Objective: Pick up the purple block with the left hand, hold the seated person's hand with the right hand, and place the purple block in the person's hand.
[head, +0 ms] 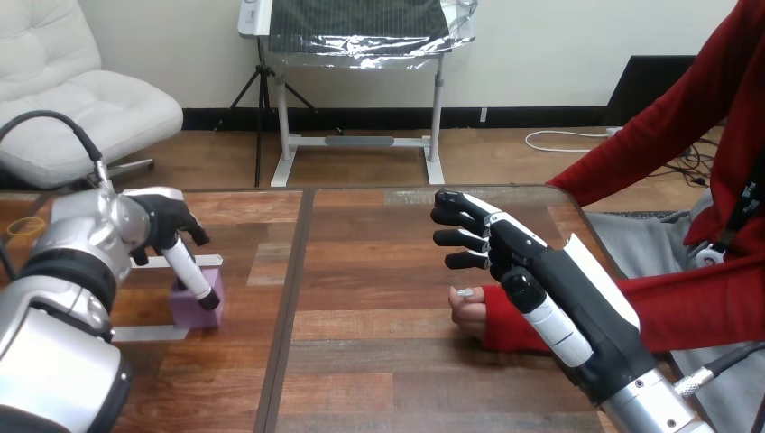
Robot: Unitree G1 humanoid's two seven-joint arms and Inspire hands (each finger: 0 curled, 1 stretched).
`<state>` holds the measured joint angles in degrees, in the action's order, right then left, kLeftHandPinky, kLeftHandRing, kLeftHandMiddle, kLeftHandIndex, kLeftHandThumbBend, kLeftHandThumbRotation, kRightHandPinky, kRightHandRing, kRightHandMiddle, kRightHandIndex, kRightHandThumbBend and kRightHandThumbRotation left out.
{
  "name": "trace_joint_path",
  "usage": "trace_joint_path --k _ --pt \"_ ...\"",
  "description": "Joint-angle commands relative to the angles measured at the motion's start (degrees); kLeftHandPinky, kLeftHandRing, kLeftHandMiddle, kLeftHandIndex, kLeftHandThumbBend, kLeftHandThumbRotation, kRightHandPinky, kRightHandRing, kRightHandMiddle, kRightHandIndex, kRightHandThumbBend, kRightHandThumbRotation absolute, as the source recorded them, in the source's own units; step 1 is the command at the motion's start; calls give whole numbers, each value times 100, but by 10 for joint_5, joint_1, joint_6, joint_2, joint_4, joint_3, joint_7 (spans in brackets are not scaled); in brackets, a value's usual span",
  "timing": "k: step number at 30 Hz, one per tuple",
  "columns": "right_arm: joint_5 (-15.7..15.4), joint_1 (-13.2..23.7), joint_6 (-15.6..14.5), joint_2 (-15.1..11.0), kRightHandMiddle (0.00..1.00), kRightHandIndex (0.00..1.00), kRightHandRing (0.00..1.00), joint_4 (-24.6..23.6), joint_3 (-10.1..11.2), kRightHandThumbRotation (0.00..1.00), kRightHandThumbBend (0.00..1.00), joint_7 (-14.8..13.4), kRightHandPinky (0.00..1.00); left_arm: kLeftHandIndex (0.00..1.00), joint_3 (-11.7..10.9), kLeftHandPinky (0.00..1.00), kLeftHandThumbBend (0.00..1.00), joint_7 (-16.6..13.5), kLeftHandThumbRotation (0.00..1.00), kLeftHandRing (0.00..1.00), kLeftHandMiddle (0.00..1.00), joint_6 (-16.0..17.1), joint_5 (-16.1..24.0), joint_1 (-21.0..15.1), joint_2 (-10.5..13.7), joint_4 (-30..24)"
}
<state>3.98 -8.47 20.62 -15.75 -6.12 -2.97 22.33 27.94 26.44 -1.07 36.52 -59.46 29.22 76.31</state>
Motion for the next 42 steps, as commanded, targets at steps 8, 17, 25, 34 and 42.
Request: trace_joint_path --k 8,17,25,34,42 --pt "6 33 -1 -2 89 90 86 -28 7 100 99 -2 80 85 -28 78 72 10 14 83 85 10 -20 -58 29 -31" --pt "3 35 0 -2 89 91 86 -26 7 100 99 -3 80 81 -44 78 70 24 14 82 82 12 -36 -64 40 -44" --pt "6 36 -1 -2 89 91 86 -24 7 100 99 0 80 77 -50 80 67 37 15 82 81 16 -37 -69 50 -54" --pt "6 37 -5 -4 90 91 87 -24 5 100 99 1 81 72 -58 84 64 61 17 84 80 23 -44 -74 62 -70" --pt "8 37 -11 -3 90 91 87 -27 5 100 100 2 81 66 -67 81 63 78 16 80 78 25 -56 -77 71 -79"
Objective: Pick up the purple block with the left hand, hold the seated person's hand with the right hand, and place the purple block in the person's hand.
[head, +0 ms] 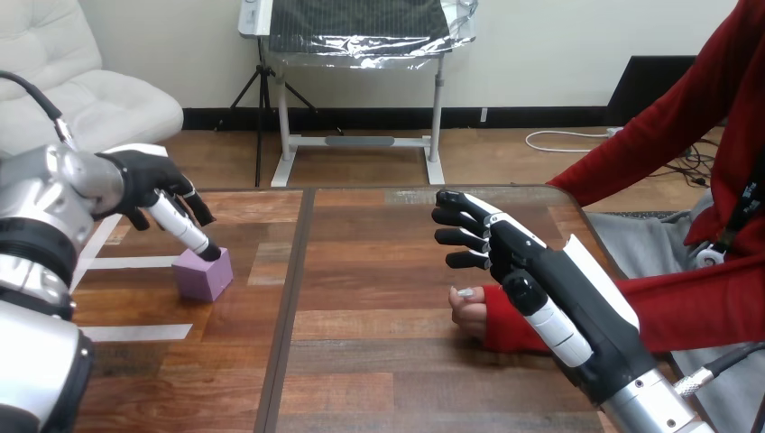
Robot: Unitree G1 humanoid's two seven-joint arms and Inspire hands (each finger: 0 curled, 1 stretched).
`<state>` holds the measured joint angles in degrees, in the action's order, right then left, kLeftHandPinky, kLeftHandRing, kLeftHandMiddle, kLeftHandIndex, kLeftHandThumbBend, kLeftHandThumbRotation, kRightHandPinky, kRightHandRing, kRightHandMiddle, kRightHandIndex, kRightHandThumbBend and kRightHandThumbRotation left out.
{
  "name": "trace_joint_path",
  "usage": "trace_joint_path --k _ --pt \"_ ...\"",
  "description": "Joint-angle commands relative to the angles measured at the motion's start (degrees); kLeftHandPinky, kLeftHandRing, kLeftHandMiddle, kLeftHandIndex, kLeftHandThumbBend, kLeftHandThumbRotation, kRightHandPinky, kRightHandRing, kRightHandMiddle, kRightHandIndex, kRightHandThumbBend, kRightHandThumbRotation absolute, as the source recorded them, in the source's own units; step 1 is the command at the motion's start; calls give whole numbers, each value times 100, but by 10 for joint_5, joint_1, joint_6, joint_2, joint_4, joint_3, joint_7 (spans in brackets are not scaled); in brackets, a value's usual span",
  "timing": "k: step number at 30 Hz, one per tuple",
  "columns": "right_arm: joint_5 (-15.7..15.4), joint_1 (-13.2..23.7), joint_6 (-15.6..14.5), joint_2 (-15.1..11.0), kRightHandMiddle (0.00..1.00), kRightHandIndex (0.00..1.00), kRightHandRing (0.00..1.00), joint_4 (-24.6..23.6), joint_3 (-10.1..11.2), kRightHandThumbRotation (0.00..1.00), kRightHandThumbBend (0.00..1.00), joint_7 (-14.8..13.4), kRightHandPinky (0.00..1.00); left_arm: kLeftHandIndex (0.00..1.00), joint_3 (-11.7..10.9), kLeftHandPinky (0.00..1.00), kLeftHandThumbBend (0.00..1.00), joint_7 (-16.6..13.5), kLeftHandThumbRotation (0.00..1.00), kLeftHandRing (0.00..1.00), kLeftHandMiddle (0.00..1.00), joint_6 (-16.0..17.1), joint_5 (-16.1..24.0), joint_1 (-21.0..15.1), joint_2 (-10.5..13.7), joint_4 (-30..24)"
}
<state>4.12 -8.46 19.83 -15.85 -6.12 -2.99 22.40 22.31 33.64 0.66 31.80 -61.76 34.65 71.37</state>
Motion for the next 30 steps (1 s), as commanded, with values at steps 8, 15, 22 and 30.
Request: trace_joint_path --k 8,15,22,30 --pt "5 38 1 -2 90 91 87 -24 6 100 100 0 82 65 -17 78 63 9 16 77 77 12 -11 -54 22 -41" --pt "5 40 1 -3 90 91 87 -22 6 100 100 2 81 67 -21 78 65 10 16 80 78 8 -13 -54 23 -52" --pt "8 41 1 -2 90 91 87 -21 6 100 100 2 81 75 -24 79 68 -7 13 82 80 10 -14 -47 23 -64" --pt "6 40 -1 -3 90 92 87 -24 5 100 100 2 81 83 -18 80 71 -26 10 85 86 8 -5 -39 16 -67"
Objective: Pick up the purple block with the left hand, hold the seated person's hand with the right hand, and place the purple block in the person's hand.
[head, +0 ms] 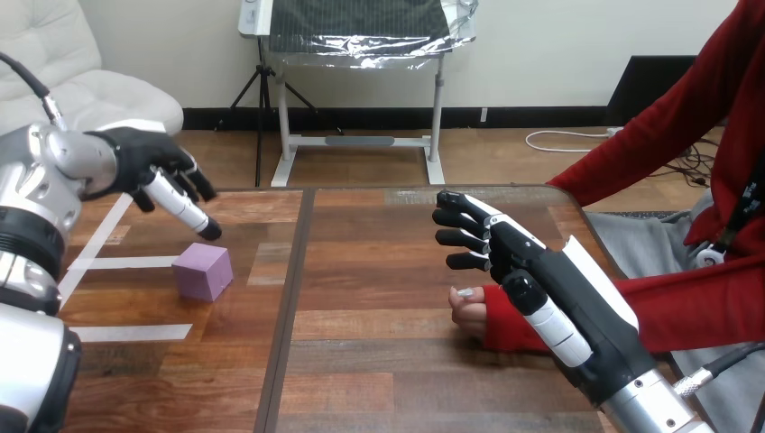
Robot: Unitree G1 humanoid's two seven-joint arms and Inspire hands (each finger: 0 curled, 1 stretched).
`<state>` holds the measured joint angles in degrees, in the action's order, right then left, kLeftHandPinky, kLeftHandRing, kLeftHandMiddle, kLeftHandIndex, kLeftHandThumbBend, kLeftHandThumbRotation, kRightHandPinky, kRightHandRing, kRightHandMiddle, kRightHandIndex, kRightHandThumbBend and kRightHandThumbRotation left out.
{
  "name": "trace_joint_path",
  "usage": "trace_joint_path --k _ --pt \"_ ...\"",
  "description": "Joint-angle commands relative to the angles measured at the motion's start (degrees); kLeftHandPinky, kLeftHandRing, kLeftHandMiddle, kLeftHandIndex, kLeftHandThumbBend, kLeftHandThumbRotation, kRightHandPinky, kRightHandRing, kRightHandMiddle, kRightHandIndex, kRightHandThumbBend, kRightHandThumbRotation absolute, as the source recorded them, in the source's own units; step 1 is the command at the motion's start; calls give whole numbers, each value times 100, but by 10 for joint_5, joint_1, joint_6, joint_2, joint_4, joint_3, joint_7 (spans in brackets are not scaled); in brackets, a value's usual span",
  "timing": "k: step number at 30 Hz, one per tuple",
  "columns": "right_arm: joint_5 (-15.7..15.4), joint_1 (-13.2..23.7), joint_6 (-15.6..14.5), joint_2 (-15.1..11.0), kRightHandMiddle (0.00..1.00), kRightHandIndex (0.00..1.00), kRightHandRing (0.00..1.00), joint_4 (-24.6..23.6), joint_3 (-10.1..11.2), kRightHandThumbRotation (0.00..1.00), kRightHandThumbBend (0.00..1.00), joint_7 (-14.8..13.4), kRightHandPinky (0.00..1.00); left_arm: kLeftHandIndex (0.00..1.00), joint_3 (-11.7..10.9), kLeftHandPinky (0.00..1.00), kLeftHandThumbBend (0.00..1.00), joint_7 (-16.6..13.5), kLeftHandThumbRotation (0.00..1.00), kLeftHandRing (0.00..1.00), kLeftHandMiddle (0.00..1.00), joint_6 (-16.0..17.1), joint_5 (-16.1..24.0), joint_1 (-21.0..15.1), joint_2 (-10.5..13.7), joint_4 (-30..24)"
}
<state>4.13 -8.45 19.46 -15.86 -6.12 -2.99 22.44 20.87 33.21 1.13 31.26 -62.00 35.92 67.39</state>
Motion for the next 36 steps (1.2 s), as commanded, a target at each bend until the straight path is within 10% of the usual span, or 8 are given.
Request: trace_joint_path --k 1,22,36 --pt "5 40 3 -3 90 92 87 -24 5 100 100 1 81 84 -1 80 71 -29 10 85 86 3 4 -35 1 -25" --pt "8 37 5 -2 89 91 87 -25 5 100 100 2 81 93 53 96 89 -118 7 99 96 13 65 -11 -32 10" --pt "10 34 4 -4 89 91 87 -29 6 100 100 4 81 96 66 100 99 -126 9 100 99 -3 79 -14 -57 44"
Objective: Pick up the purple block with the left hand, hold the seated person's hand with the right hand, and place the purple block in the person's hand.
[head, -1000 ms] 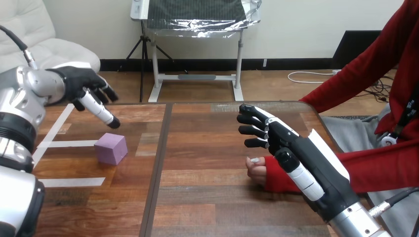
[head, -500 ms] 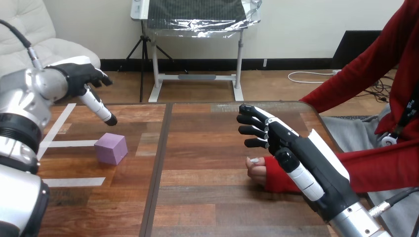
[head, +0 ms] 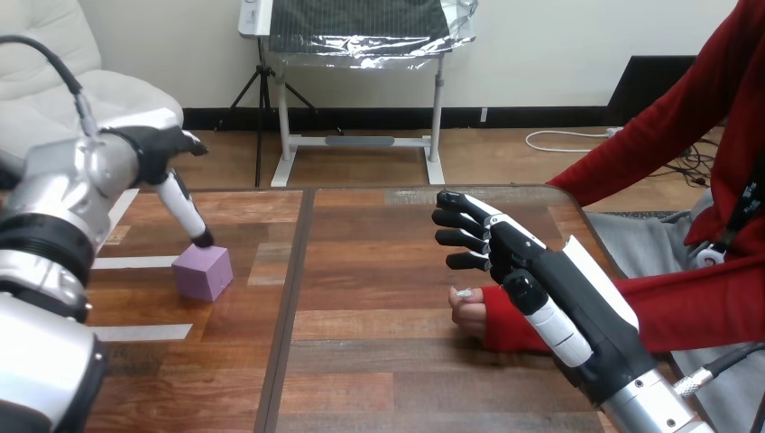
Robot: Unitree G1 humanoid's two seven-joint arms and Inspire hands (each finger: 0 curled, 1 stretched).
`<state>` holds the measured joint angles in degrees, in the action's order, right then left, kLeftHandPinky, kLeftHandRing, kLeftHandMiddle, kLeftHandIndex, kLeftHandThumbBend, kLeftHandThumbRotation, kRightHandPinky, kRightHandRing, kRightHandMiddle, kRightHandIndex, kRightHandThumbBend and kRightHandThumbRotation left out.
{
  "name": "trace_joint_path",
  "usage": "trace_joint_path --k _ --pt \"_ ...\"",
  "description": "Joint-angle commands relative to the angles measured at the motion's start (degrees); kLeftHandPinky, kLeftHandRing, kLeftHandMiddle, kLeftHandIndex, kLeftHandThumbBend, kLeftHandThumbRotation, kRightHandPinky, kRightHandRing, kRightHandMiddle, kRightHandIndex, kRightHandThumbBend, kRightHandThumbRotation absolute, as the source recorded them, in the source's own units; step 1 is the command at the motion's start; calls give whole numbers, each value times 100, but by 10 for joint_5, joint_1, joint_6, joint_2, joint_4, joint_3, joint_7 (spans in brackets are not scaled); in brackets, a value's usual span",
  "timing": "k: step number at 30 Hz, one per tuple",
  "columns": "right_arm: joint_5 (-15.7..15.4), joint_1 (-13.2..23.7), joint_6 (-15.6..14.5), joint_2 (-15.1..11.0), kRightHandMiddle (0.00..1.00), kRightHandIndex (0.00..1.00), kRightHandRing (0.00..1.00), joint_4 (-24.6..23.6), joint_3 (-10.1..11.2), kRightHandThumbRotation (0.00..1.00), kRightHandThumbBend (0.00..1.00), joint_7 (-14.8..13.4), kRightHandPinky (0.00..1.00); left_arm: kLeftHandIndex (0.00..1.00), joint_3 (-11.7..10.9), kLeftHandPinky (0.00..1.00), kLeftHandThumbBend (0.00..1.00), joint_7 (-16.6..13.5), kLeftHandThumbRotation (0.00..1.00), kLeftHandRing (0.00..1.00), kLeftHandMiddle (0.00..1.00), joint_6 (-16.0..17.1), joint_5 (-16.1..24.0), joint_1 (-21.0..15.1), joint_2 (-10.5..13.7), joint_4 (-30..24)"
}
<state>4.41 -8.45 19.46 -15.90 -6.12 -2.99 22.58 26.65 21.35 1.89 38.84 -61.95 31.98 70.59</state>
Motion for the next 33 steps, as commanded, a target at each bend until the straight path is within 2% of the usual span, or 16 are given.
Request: trace_joint_path --k 1,11,15,18,24,30,33 --pt "7 34 5 -3 89 91 87 -29 6 100 100 3 81 96 9 100 99 -6 9 100 99 -14 5 -16 -21 15" --pt "8 30 -1 1 89 91 87 -33 5 100 100 0 81 98 30 94 100 -3 11 100 100 -15 17 -17 -34 31" --pt "7 29 -2 0 89 91 87 -34 5 100 100 1 81 98 31 93 100 -3 12 100 100 -16 19 -16 -38 35" --pt "7 29 -3 1 89 91 87 -36 5 100 100 0 81 98 32 92 100 2 13 100 100 -16 19 -16 -42 38" --pt "8 29 -1 -1 89 91 87 -36 5 100 100 2 81 98 50 92 98 12 18 100 100 -5 34 -15 -46 43" --pt "10 30 4 -1 89 91 87 -31 5 100 100 4 81 99 57 92 97 26 21 100 100 3 35 -14 -50 49" --pt "11 30 4 -2 89 91 87 -31 6 100 100 5 81 99 56 93 96 33 22 100 100 -4 33 -15 -55 51"
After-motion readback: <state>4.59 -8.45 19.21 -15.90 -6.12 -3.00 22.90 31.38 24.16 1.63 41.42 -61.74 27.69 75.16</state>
